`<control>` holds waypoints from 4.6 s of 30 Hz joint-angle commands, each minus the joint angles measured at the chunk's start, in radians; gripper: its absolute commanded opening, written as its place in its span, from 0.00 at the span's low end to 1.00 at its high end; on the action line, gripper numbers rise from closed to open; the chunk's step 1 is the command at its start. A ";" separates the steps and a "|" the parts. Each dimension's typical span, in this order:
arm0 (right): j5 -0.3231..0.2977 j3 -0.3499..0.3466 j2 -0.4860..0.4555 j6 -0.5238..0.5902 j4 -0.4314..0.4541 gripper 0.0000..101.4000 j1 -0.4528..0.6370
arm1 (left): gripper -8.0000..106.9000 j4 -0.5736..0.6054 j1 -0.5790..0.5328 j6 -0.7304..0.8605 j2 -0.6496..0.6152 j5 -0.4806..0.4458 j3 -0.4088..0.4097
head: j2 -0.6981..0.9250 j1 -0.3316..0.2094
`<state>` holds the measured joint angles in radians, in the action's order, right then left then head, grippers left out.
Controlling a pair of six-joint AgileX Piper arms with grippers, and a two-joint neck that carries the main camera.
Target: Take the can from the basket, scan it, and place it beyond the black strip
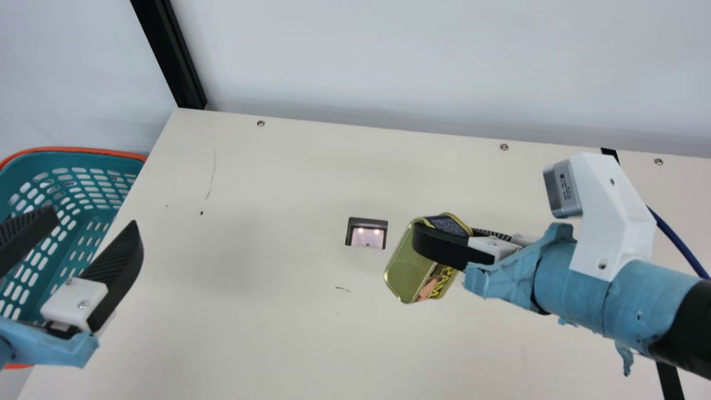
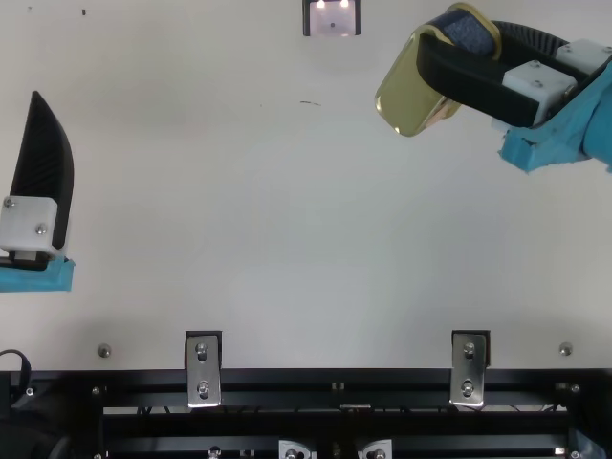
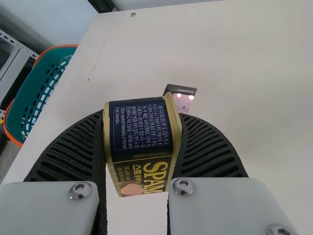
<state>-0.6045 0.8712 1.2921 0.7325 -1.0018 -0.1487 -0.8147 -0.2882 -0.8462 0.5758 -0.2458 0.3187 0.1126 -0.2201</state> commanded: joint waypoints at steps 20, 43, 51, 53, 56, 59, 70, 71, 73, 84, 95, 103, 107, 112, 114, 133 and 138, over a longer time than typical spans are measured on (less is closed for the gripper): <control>0.056 0.009 -0.014 -0.132 0.195 0.00 0.119 | 0.85 0.000 0.000 0.000 0.000 0.000 0.000 | -0.306 -0.009; -0.026 0.129 -0.019 -0.197 0.584 0.00 0.625 | 0.85 0.000 0.000 0.000 0.000 0.000 0.000 | -0.496 0.003; -0.084 0.238 0.074 -0.131 0.696 0.00 0.745 | 0.85 0.000 0.000 0.000 0.000 0.000 0.000 | -0.496 0.003; -0.106 0.271 0.103 -0.117 0.723 0.00 0.761 | 0.85 0.000 0.000 0.000 0.000 0.000 0.000 | -0.496 0.003; -0.145 0.323 0.147 -0.099 0.767 0.00 0.773 | 0.85 0.000 0.000 0.000 0.000 0.000 0.000 | -0.496 0.003; -0.194 0.378 0.192 -0.083 0.819 0.00 0.771 | 0.85 0.000 0.000 0.000 0.000 0.000 0.000 | -0.496 0.003; -0.433 0.567 0.338 -0.029 1.048 0.00 0.689 | 0.85 0.000 0.000 0.000 0.000 0.000 0.000 | -0.496 0.003; -0.452 0.579 0.349 -0.025 1.062 0.00 0.680 | 0.85 0.000 0.000 0.000 0.000 0.000 0.000 | -0.496 0.003; -0.486 0.598 0.369 -0.020 1.093 0.00 0.660 | 0.85 0.000 0.000 0.000 0.000 0.000 0.000 | -0.496 0.003; -0.534 0.603 0.443 -0.040 1.167 0.00 0.578 | 0.85 0.000 0.000 0.000 0.000 0.000 0.000 | -0.496 0.003; -0.452 0.522 0.485 -0.116 1.194 0.00 0.545 | 0.85 0.000 0.000 0.000 0.000 0.000 0.000 | -0.496 0.003; -0.373 0.481 0.494 -0.171 1.209 1.00 0.537 | 0.85 0.000 0.000 0.000 0.000 0.000 0.000 | -0.496 0.003; -0.339 0.474 0.487 -0.196 1.196 1.00 0.537 | 0.85 0.000 0.000 0.000 0.000 0.000 0.000 | -0.496 0.003; -0.294 0.486 0.457 -0.205 1.080 1.00 0.543 | 0.85 0.000 0.000 0.000 0.000 0.000 0.000 | -0.496 0.003; -0.271 0.494 0.438 -0.200 1.006 1.00 0.546 | 0.85 0.000 0.000 0.000 0.000 0.000 0.000 | -0.496 0.003; -0.098 0.421 0.236 -0.087 0.443 1.00 0.468 | 0.85 0.000 0.000 0.000 0.000 0.000 0.000 | -0.436 -0.009; -0.081 0.399 0.196 -0.057 0.341 1.00 0.418 | 0.85 0.000 0.000 0.000 0.000 0.000 0.000 | -0.351 -0.021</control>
<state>-0.6864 1.2723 1.4944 0.6718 -0.6102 0.2813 -0.8147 -0.2882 -0.8462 0.5758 -0.2458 0.3187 -0.2559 -0.2150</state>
